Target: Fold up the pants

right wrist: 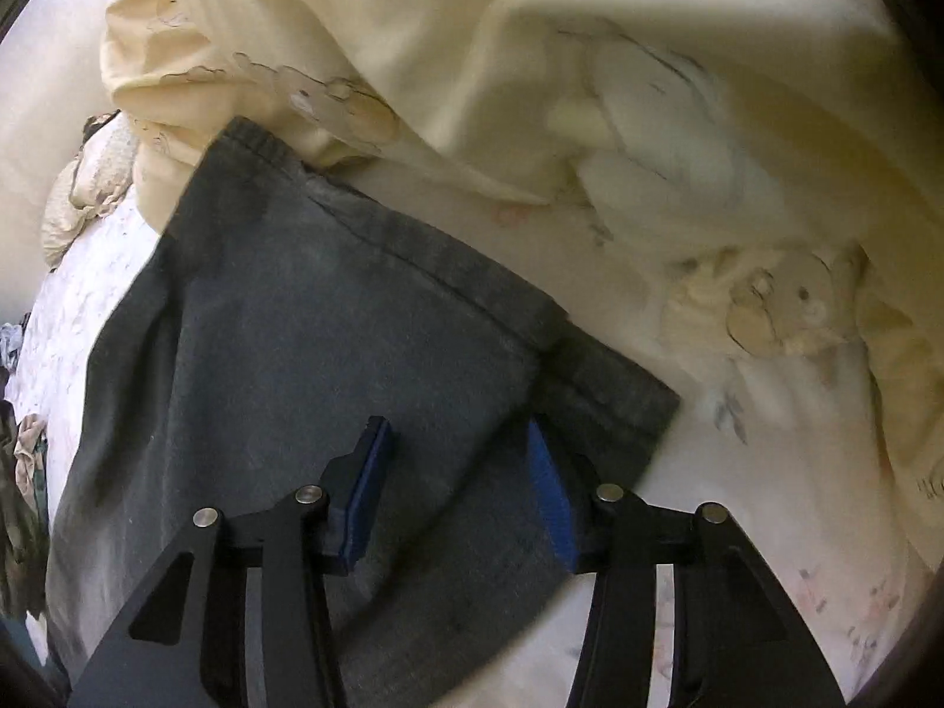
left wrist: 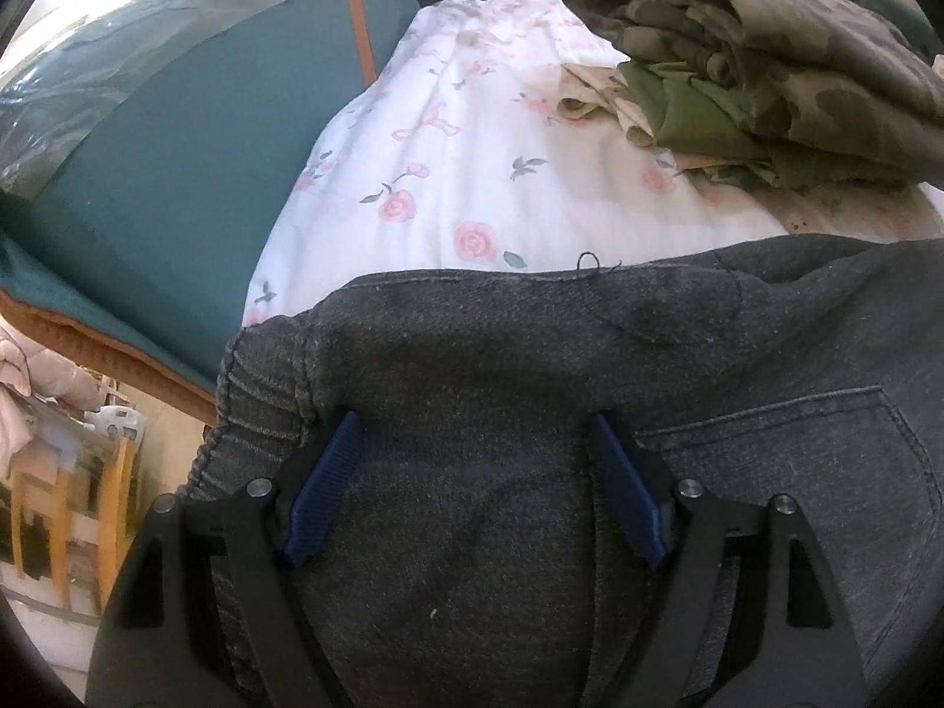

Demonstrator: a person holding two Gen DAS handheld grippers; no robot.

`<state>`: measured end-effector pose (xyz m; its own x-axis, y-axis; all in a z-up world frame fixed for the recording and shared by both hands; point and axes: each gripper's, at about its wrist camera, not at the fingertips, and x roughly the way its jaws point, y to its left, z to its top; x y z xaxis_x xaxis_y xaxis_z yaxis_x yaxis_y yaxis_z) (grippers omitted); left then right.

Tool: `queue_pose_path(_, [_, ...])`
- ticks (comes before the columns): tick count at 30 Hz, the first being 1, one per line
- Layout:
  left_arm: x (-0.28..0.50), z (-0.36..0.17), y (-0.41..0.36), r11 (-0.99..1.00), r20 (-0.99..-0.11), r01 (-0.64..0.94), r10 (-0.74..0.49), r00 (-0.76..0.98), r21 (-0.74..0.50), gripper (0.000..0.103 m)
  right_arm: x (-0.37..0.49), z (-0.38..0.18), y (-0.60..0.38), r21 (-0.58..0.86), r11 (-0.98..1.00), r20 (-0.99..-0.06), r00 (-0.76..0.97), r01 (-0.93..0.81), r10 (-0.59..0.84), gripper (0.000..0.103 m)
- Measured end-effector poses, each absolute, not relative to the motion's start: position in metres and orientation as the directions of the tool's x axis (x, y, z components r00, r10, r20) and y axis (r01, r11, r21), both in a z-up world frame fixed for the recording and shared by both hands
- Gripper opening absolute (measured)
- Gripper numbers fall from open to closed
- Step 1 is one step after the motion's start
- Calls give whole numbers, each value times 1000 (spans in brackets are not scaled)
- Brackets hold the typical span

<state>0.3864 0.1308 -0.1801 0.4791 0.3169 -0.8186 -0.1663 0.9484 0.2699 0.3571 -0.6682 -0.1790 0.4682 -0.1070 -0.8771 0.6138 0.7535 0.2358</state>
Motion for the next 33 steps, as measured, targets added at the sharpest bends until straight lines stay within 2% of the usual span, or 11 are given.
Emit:
queue_pose_path(1, [386, -180, 131, 949, -818, -165, 315, 480, 269, 77, 359, -178, -667, 239, 757, -873, 476, 608, -106, 3])
queue_pose_path(7, [392, -181, 135, 954, -829, -161, 299, 473, 253, 77, 328, -125, -652, 208, 790, -788, 577, 577, -214, 2])
queue_pose_path(13, [393, -180, 134, 954, -840, -144, 298, 453, 261, 77, 330, -166, -665, 114, 780, -900, 396, 616, -181, 2])
queue_pose_path(15, [390, -173, 135, 960, -853, -143, 280, 441, 241, 77, 329, -171, -663, 37, 760, -896, 359, 649, -263, 2])
queue_pose_path(18, [369, -144, 142, 980, -860, -150, 185, 476, 128, 77, 327, -167, -663, 74, 746, -892, 379, 662, -247, 7])
queue_pose_path(21, [329, -102, 153, 986, -820, -163, 120, 559, 33, 81, 303, -149, -665, 97, 698, -867, 405, 709, -290, 47])
queue_pose_path(22, [316, -90, 160, 983, -800, -185, 130, 586, 24, 84, 297, -145, -663, 126, 687, -859, 425, 715, -284, 52])
queue_pose_path(24, [293, -69, 183, 958, -752, -285, 204, 627, 23, 89, 280, -140, -649, 371, 665, -792, 595, 648, -138, 52])
queue_pose_path(26, [277, -59, 210, 908, -732, -420, 287, 618, 1, 93, 273, -141, -631, 486, 662, -740, 671, 571, -35, 51])
queue_pose_path(30, [255, -77, 254, 798, -811, -587, 252, 528, -134, 94, 271, -138, -573, 495, 723, -728, 685, 482, 41, 52])
queue_pose_path(33, [232, -110, 258, 718, -833, -632, 135, 537, -291, 94, 275, -132, -547, 546, 707, -713, 693, 449, 111, 52])
